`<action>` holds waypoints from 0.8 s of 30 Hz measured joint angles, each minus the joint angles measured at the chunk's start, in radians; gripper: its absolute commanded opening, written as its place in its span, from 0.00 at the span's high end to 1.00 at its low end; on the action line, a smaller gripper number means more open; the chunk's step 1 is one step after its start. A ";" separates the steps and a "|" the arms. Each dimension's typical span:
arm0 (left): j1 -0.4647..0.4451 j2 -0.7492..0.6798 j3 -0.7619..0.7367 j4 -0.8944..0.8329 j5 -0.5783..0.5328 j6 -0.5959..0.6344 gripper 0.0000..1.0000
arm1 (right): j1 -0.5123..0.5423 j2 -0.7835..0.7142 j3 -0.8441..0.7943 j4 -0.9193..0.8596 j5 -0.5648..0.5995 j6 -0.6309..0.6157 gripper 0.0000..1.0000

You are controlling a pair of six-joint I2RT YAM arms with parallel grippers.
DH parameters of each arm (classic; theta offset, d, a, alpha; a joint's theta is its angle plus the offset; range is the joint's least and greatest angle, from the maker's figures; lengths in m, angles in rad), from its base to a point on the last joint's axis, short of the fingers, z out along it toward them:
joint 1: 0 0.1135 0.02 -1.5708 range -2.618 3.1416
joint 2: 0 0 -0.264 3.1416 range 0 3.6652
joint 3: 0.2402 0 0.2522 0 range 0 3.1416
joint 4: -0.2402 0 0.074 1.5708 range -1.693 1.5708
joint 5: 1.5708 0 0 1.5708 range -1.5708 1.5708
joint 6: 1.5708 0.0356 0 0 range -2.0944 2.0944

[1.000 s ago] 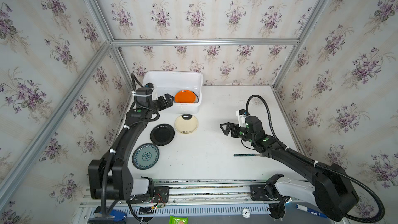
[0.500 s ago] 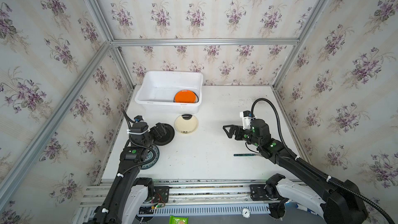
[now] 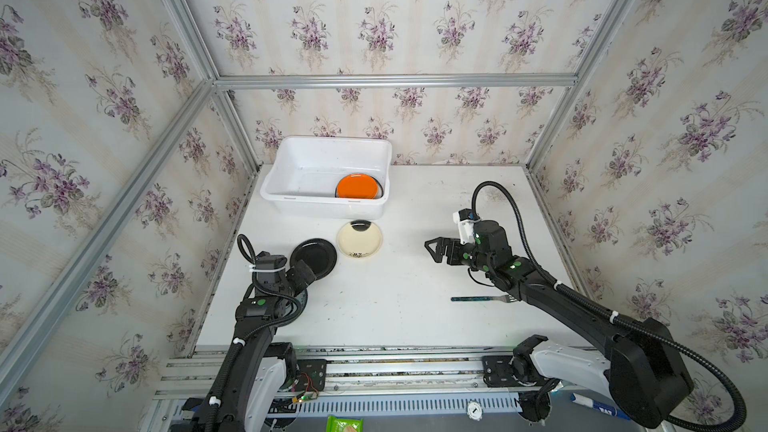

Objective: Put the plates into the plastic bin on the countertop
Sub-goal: 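Withdraw the left gripper from the bin toward the black plate, then move the left gripper down to the blue-and-white plate rim nearest the robot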

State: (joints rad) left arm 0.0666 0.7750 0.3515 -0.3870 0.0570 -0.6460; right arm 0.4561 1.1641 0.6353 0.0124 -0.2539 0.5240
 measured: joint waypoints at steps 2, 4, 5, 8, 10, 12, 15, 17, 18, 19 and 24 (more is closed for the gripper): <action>0.000 -0.006 -0.024 0.008 0.025 -0.010 0.00 | -0.008 0.007 0.005 -0.003 0.000 -0.006 0.01; -0.002 -0.019 -0.042 0.014 0.043 -0.017 0.00 | -0.013 0.012 0.005 -0.006 -0.001 -0.009 0.01; -0.002 -0.029 -0.050 0.016 0.053 -0.018 0.00 | -0.018 0.016 0.005 -0.009 -0.003 -0.010 0.01; -0.003 -0.060 -0.077 0.027 0.080 -0.026 0.00 | -0.024 0.027 0.005 -0.018 -0.003 -0.010 0.01; -0.008 -0.069 -0.093 0.035 0.096 -0.028 0.00 | -0.024 0.033 0.005 -0.021 -0.008 -0.010 0.01; -0.012 -0.070 -0.105 0.049 0.112 -0.027 0.00 | -0.024 0.038 0.005 -0.021 -0.011 -0.010 0.01; -0.035 -0.053 -0.108 0.078 0.128 -0.024 0.00 | -0.026 0.044 0.005 -0.021 -0.012 -0.009 0.01; -0.056 -0.040 -0.106 0.092 0.129 -0.024 0.00 | -0.026 0.048 0.005 -0.021 -0.015 -0.008 0.01; -0.067 -0.030 -0.105 0.097 0.130 -0.024 0.00 | -0.026 0.049 0.005 -0.021 -0.018 -0.008 0.01; -0.076 -0.019 -0.103 0.101 0.133 -0.024 0.00 | -0.026 0.050 0.005 -0.021 -0.021 -0.008 0.01; -0.147 0.047 -0.092 0.153 0.133 -0.025 0.00 | -0.027 0.053 0.005 -0.021 -0.026 -0.004 0.01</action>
State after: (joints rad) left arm -0.0807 0.8219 0.2592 -0.2337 0.1898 -0.6708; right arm 0.4290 1.2167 0.6403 -0.0086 -0.2802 0.5198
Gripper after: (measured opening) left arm 0.996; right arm 0.993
